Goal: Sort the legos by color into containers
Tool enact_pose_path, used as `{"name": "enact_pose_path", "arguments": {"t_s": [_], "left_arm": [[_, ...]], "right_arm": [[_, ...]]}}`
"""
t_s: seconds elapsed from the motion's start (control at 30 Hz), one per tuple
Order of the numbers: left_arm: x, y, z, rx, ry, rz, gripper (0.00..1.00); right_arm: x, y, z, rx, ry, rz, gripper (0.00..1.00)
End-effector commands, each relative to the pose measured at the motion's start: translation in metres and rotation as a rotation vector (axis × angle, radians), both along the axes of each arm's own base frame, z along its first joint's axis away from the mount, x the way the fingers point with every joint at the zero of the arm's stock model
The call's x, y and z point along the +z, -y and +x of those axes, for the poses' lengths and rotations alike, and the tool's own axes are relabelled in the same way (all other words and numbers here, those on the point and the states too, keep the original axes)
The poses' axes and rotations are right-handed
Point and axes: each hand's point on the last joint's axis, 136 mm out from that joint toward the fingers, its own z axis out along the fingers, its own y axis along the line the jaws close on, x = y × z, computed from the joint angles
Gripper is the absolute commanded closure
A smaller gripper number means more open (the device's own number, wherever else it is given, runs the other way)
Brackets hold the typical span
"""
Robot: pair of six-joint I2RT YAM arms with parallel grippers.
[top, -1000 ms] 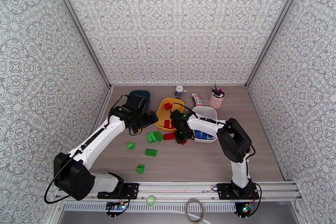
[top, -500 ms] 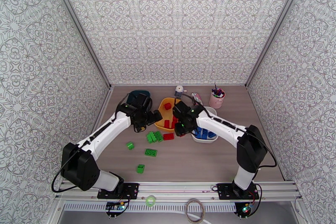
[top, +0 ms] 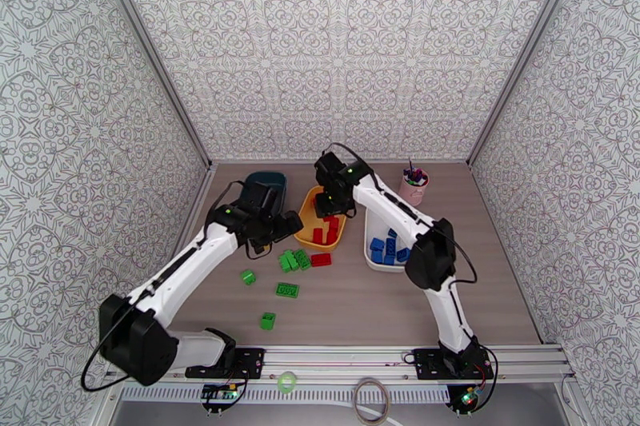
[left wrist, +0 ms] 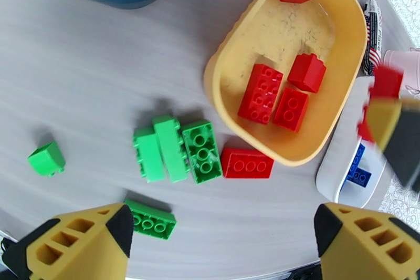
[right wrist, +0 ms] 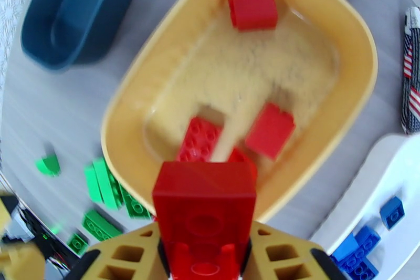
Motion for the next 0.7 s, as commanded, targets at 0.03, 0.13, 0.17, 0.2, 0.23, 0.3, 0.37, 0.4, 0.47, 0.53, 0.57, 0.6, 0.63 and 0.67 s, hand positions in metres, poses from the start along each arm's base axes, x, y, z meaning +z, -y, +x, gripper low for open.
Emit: {"name": "enact_pose_path", "arguments": {"t_s": [0.03, 0.13, 0.17, 0.2, 0.23, 0.3, 0.37, 0.4, 0.47, 0.53, 0.57, 0.6, 0.63, 0.67], "left_arm": [[-0.005, -0.009, -0.013, 0.018, -0.018, 0.021, 0.03], [-0.007, -0.005, -0.016, -0.005, -0.018, 0.032, 0.04], [-0.008, -0.003, -0.017, -0.016, -0.021, 0.036, 0.04], [-0.009, 0.000, -0.017, -0.028, -0.025, 0.041, 0.04], [-0.010, 0.004, -0.016, -0.044, -0.030, 0.048, 0.04], [-0.012, 0.011, -0.016, -0.074, -0.037, 0.065, 0.04], [-0.012, 0.018, -0.014, -0.101, -0.041, 0.078, 0.04], [-0.012, 0.022, -0.012, -0.116, -0.041, 0.084, 0.04], [-0.012, 0.031, -0.010, -0.142, -0.041, 0.095, 0.05], [-0.012, 0.038, -0.009, -0.166, -0.041, 0.108, 0.05], [-0.012, 0.042, -0.009, -0.176, -0.039, 0.111, 0.05], [-0.014, 0.046, -0.009, -0.186, -0.042, 0.114, 0.05], [-0.016, 0.049, -0.009, -0.195, -0.044, 0.118, 0.05], [-0.017, 0.053, -0.009, -0.203, -0.047, 0.119, 0.05]], "right_arm": [[0.003, 0.000, 0.002, -0.042, -0.079, 0.034, 0.49], [0.003, 0.002, 0.004, -0.058, -0.091, 0.049, 0.43], [0.007, 0.003, 0.005, -0.062, -0.082, 0.054, 0.42], [0.012, 0.004, 0.006, -0.063, -0.071, 0.058, 0.41], [0.015, 0.006, 0.005, -0.065, -0.066, 0.056, 0.41], [0.018, 0.010, 0.002, -0.069, -0.059, 0.054, 0.41], [0.021, 0.015, -0.002, -0.073, -0.053, 0.051, 0.41], [0.024, 0.018, -0.005, -0.076, -0.047, 0.050, 0.41], [0.024, 0.025, -0.010, -0.086, -0.046, 0.040, 0.41], [0.025, 0.033, -0.016, -0.095, -0.041, 0.033, 0.41], [0.025, 0.036, -0.019, -0.099, -0.041, 0.032, 0.41], [0.025, 0.040, -0.023, -0.103, -0.043, 0.031, 0.41], [0.024, 0.045, -0.026, -0.110, -0.043, 0.029, 0.41], [0.022, 0.048, -0.030, -0.112, -0.046, 0.026, 0.41]]}}
